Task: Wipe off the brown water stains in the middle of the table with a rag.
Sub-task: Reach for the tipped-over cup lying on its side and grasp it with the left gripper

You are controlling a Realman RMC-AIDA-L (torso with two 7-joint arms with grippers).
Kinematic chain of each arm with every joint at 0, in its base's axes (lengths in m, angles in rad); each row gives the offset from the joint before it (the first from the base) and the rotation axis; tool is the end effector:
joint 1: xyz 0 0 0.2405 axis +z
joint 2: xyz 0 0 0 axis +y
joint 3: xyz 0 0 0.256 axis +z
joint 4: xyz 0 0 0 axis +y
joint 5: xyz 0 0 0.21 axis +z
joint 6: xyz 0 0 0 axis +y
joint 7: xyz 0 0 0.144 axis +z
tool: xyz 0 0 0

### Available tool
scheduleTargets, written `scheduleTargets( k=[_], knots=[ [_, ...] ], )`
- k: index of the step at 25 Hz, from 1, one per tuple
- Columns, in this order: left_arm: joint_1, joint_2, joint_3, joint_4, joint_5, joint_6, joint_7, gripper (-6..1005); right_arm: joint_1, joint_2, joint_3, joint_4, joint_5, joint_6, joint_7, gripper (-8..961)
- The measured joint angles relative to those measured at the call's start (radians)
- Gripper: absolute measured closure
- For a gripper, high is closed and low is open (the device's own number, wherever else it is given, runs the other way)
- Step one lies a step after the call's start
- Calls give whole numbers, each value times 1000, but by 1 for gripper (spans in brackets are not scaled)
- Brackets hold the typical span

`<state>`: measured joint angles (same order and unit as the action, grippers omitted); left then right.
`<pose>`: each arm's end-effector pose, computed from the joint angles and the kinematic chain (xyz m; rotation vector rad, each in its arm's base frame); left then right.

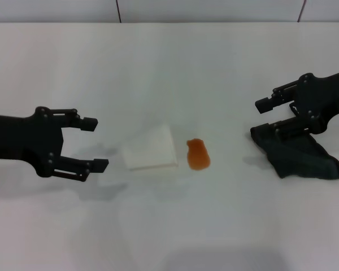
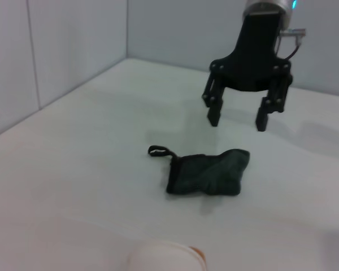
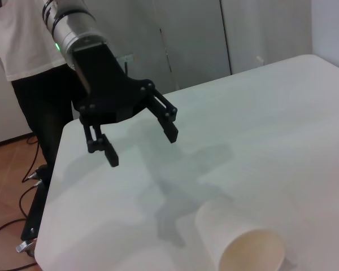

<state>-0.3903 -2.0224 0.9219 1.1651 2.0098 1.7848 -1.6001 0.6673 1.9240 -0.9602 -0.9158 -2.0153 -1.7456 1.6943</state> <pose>-0.2390 0.3033 0.0594 -2.9447 -0.3697 -0.3624 0.1949 0.3613 0.0568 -3.0505 0.3924 0.3312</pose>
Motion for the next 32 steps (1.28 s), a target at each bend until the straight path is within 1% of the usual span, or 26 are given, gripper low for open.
scheduleTargets(
  k=[3,5,7,9,11,14,16,17,18,22,24,25,27,29,31,32],
  knots=[
    [-31,22,1,5,29,7,-56,112,0,0,0,0,0,0,-1,349],
    [-62,42,4,5,56,11,-93,112,0,0,-2,-1,0,1,-1,349],
    [-96,55,6,5,93,14,-123,112,1,0,-4,-1,-1,3,-1,349],
    [-142,59,8,5,151,20,-147,112,4,0,-6,-1,-2,5,-1,348],
    [-188,57,10,5,217,26,-162,112,7,-1,-7,-2,-2,5,-2,348],
    [-255,47,14,5,307,27,-173,112,8,4,-7,-14,-1,5,-2,348],
    [-282,41,26,2,336,23,-175,112,8,7,-7,-19,-1,5,-2,348],
    [-293,37,39,1,349,17,-177,112,11,16,-8,-30,-3,6,-2,348],
    [-299,34,51,-1,362,12,-179,112,12,17,-8,-31,-3,6,-2,348],
    [-319,16,76,-19,413,-17,-179,112,24,31,-9,-46,-4,7,-4,349],
    [-346,2,91,-66,439,-46,-177,112,26,36,-9,-51,-5,7,-5,350],
    [-346,2,91,-66,439,-46,-177,112,26,37,-9,-52,-5,7,-5,350],
    [-368,-15,101,-101,465,-72,-177,112,26,38,-9,-52,-5,7,-5,350],
    [-379,-39,113,-110,496,-94,-174,111,24,38,-9,-52,-5,8,-5,350],
    [-381,-51,146,-112,511,-121,-174,111,24,38,-9,-52,-5,9,-7,350],
    [-381,-53,165,-114,511,-134,-177,111,23,39,-9,-52,-5,9,-9,350]
  ],
)
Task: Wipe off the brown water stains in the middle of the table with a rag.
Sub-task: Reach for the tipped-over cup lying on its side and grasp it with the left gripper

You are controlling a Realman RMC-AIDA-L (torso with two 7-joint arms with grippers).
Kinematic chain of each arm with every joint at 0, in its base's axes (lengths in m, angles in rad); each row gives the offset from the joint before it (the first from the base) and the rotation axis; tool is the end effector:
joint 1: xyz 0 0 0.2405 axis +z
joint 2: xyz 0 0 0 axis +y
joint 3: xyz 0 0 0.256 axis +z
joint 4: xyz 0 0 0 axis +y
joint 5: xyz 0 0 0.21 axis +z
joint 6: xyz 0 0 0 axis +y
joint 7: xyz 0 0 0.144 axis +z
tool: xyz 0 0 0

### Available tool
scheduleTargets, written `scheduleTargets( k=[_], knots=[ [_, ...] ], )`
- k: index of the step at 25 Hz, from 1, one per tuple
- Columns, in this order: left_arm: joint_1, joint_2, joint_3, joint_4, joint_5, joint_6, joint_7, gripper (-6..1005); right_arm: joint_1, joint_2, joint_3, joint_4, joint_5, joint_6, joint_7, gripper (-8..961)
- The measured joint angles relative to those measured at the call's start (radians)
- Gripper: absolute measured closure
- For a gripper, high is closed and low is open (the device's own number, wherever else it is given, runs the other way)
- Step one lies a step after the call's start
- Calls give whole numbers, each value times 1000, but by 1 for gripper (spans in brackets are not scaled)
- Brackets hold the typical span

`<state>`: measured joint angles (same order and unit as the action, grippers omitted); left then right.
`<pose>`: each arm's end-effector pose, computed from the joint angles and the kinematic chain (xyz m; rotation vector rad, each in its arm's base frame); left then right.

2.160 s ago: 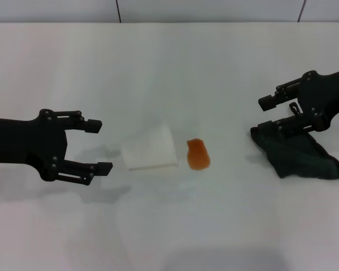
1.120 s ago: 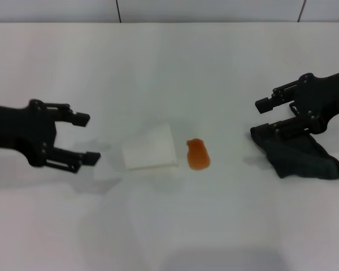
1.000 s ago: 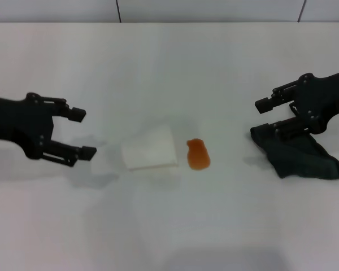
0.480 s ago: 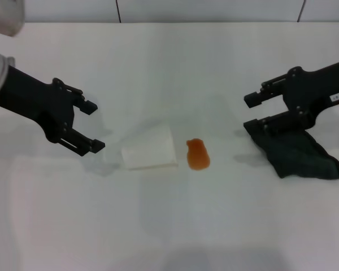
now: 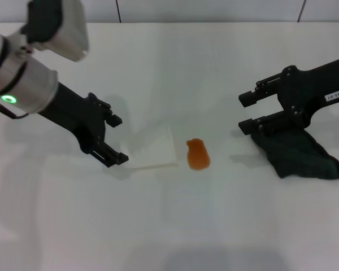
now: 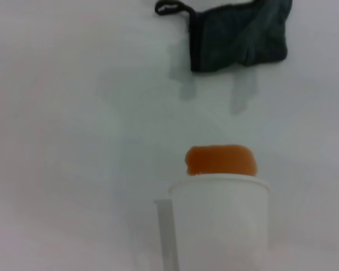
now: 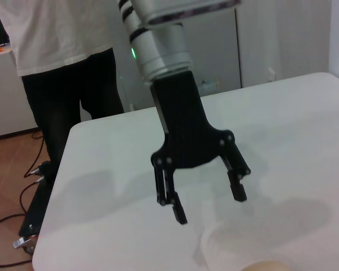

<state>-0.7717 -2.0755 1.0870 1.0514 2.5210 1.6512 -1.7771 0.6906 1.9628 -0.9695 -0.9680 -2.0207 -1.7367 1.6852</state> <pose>-0.1812 0.3716 0.0019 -3.0343 -0.2246 0.4056 0.1742 0.3645 0.0474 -3.0606 0.2802 0.3426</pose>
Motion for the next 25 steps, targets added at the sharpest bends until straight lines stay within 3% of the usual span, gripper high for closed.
scheduleTargets(
  k=[7,18,25],
  knots=[
    [0,-6,100,-5,-13,-78,-25,111,-2,2,0,2,-1,2,-8,350],
    [-61,-6,102,-131,-48,-126,-30,111,-5,7,0,4,-1,6,-16,349],
    [-67,-7,103,-183,-44,-182,-32,111,-8,8,0,8,-1,14,-22,349]
  ],
)
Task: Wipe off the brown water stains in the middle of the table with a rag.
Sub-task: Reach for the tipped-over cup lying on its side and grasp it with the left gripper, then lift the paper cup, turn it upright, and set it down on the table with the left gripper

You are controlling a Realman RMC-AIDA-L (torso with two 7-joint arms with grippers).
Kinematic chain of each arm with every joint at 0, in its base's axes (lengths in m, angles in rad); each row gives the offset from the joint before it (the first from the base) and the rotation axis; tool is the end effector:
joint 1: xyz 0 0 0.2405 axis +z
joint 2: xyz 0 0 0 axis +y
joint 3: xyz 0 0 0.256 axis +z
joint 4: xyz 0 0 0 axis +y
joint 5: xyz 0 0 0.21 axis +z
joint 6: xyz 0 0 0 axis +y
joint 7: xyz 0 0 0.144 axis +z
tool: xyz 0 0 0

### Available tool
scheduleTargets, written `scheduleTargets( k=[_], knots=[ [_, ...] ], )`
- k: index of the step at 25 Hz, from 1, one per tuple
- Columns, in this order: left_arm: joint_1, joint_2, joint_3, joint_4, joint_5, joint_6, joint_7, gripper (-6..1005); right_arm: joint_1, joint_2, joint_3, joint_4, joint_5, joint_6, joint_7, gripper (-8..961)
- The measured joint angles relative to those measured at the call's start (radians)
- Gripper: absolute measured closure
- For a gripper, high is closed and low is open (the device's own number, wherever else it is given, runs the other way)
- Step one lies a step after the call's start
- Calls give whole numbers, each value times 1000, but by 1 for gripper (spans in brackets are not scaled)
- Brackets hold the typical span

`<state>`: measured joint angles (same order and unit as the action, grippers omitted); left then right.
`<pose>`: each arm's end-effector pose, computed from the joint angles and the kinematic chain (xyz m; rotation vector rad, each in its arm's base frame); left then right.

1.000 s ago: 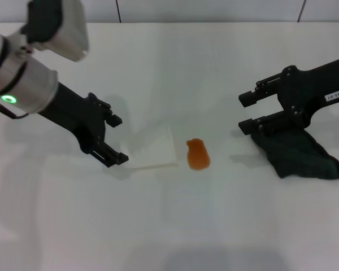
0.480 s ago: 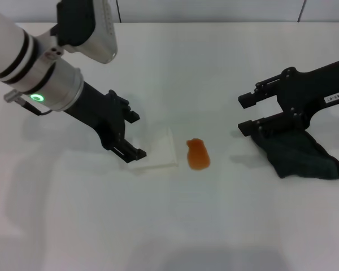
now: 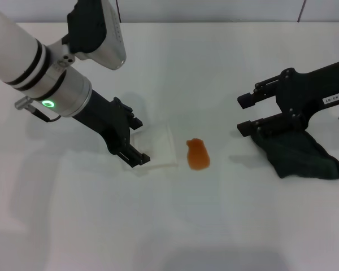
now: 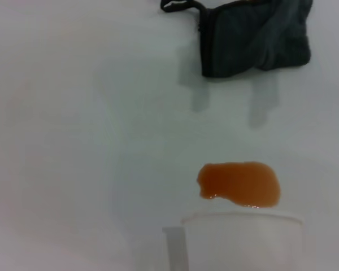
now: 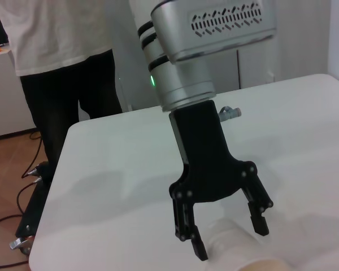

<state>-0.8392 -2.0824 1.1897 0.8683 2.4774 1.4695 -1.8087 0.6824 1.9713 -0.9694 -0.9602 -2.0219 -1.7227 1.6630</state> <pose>-0.1765 0.3826 -0.0375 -3.0306 -0.2363 0.4183 0.1774 0.3636 0.0433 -3.0531 0.2721 0.3504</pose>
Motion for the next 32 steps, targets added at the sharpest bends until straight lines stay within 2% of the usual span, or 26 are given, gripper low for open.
scheduleTargets(
  k=[9,13,28,32],
  knots=[
    [-7,-1,63,-83,-13,-87,-1,110,-3,2,0,2,0,1,-10,349],
    [-14,-1,64,-108,-16,-111,-1,109,-3,4,0,3,0,1,-16,349],
    [-21,-3,102,-116,-30,-124,-13,140,-3,10,-2,17,0,2,-35,349],
    [0,-1,86,-100,-81,-123,-10,286,-11,10,-2,17,0,0,-35,348]
  ],
)
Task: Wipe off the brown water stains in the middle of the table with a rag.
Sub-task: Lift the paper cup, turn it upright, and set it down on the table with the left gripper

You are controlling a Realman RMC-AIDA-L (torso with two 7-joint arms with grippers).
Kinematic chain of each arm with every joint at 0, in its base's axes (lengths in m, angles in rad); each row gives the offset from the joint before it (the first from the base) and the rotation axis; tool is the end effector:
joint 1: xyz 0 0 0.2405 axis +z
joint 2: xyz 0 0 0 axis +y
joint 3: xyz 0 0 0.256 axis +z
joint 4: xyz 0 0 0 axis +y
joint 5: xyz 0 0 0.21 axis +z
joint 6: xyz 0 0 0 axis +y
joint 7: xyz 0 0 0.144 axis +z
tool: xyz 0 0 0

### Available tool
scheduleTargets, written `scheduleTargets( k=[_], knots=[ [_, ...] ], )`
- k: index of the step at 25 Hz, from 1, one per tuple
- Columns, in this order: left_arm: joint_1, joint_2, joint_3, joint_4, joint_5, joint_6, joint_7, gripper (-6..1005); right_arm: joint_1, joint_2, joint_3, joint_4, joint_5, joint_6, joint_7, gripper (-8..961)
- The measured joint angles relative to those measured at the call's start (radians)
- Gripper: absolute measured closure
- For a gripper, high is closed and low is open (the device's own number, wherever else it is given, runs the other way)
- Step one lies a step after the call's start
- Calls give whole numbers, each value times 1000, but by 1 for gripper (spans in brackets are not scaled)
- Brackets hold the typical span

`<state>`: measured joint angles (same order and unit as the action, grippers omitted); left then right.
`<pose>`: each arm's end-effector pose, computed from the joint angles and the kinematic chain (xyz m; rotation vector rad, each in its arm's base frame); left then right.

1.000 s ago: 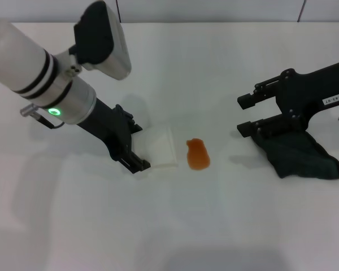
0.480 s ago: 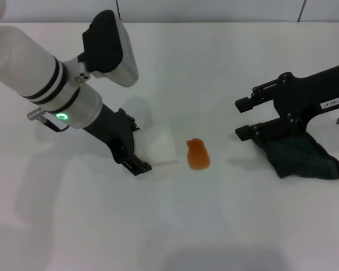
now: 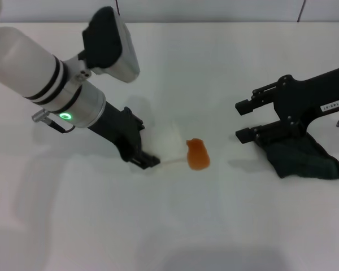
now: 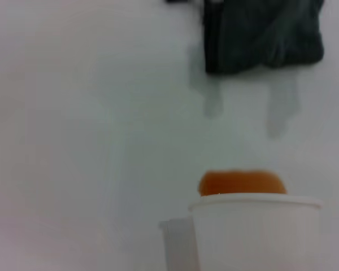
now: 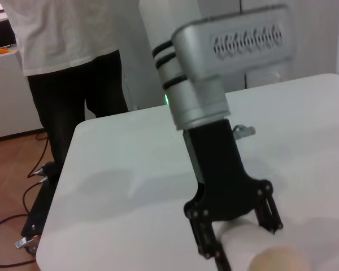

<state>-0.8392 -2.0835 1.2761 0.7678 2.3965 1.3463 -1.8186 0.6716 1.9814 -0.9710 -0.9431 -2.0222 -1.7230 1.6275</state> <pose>-0.1838 0.3806 -0.0613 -3.0253 -0.2800 0.3854 0.1820 0.3592 0.0372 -3.0651 0.2578 0.3635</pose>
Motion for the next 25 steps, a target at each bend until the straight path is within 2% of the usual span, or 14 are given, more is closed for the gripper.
scheduleTargets(
  k=[4,6,7,9,12,18,21,25],
  knots=[
    [108,4,-43,110,-56,1,36,355,-2,-1,1,-1,0,-4,0,348],
    [179,5,-53,171,-120,-9,78,376,-2,0,1,-3,-1,-4,0,348],
    [233,5,-87,191,-202,-15,152,384,-2,0,1,-5,-1,-4,0,348],
    [251,5,-108,191,-246,-18,194,401,1,1,2,-6,-1,-4,0,348],
    [302,5,-196,128,-398,-21,362,426,7,1,0,-5,-1,-5,0,348],
    [332,6,-321,-113,-621,-12,657,428,9,1,-9,-8,-1,-6,5,348],
    [351,6,-342,-230,-727,-7,800,418,9,3,-14,-9,-1,-6,6,349],
    [357,6,-343,-342,-829,-7,909,406,10,3,-14,-11,-1,-9,7,350]
  ],
)
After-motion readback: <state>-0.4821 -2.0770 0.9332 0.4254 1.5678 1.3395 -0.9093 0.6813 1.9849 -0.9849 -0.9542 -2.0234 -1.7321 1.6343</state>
